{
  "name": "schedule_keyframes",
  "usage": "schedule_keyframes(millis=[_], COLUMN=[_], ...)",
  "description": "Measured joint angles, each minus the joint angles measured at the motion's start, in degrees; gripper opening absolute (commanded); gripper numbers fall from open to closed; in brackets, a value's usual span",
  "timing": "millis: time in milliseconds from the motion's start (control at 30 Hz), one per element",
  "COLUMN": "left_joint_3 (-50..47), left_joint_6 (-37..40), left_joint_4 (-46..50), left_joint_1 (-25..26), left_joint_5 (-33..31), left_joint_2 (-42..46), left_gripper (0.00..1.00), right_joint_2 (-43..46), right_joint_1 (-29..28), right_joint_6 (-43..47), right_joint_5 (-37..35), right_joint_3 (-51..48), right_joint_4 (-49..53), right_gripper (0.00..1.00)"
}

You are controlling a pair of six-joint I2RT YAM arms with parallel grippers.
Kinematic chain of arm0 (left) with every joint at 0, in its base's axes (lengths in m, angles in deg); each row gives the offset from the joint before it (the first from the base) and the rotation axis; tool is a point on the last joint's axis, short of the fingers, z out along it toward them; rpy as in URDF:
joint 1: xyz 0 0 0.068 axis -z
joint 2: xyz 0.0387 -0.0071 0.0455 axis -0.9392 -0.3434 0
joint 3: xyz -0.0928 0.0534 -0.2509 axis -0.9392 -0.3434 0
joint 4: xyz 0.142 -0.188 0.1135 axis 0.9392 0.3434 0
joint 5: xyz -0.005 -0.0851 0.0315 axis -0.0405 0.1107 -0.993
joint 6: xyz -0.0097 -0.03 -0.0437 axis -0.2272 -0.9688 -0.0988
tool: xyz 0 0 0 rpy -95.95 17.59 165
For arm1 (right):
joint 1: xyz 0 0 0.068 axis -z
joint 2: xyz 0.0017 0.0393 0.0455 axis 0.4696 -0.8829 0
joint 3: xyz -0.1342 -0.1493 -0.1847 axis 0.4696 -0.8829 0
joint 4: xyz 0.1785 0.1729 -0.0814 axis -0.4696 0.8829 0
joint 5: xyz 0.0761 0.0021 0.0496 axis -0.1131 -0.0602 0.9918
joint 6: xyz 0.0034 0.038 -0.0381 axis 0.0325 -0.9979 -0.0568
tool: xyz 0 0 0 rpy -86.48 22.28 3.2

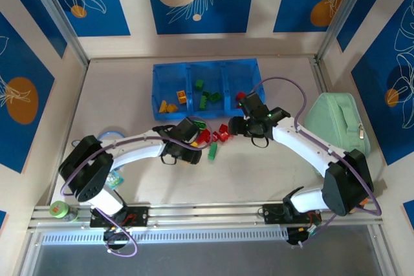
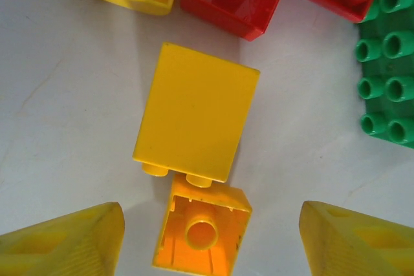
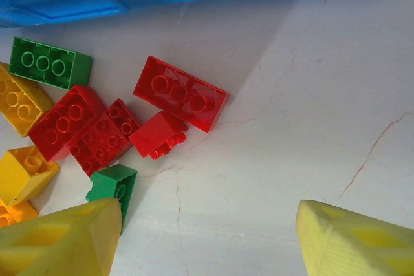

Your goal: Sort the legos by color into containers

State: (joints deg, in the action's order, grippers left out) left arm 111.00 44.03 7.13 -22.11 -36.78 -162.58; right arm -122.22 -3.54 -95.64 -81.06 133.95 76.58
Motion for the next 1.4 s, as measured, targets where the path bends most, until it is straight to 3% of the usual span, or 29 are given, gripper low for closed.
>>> schedule_keyframes(millis=[200,333,533,900,1033,1200,1400], left_joint_3=[0.37,0.37,0.96,7.30,10.40,14.45,22.03], left_joint_6=[0.07,0.26,-0.24,1.64,3.32,4.70,5.77], left_joint_4=[0.24,0.24,1.36,6.67,7.72,6.84,4.96], left_joint_1=[0.33,0.50,0.72,-0.37,-4.20,-13.00,-20.00], left_joint_5=[-1.09,-1.11,-2.08,-4.28,-4.42,-4.09,-4.13], left_joint_2=[-2.56,-2.80,-2.82,2.10,4.31,4.79,-0.50], left_gripper=[0.66,0.51,0.37,0.36,0.36,0.36,0.36], right_joint_2=[0.04,0.04,0.04,0.15,0.15,1.20,2.64], right_joint_1=[0.02,0.02,0.07,0.72,0.83,0.83,0.83], right_joint_6=[-0.04,-0.09,-0.07,-0.24,-0.26,-0.26,-0.35], right_joint_5=[-0.17,-0.17,-0.20,-0.17,-0.17,-0.15,-0.17], right_joint_3=[-0.61,-0.85,-0.85,-2.14,-2.40,-2.40,-2.62], right_joint_4=[0.04,0.00,-0.02,-0.26,-0.28,-0.26,-0.28], right_gripper=[0.72,0.72,0.72,0.72,0.72,0.72,0.72])
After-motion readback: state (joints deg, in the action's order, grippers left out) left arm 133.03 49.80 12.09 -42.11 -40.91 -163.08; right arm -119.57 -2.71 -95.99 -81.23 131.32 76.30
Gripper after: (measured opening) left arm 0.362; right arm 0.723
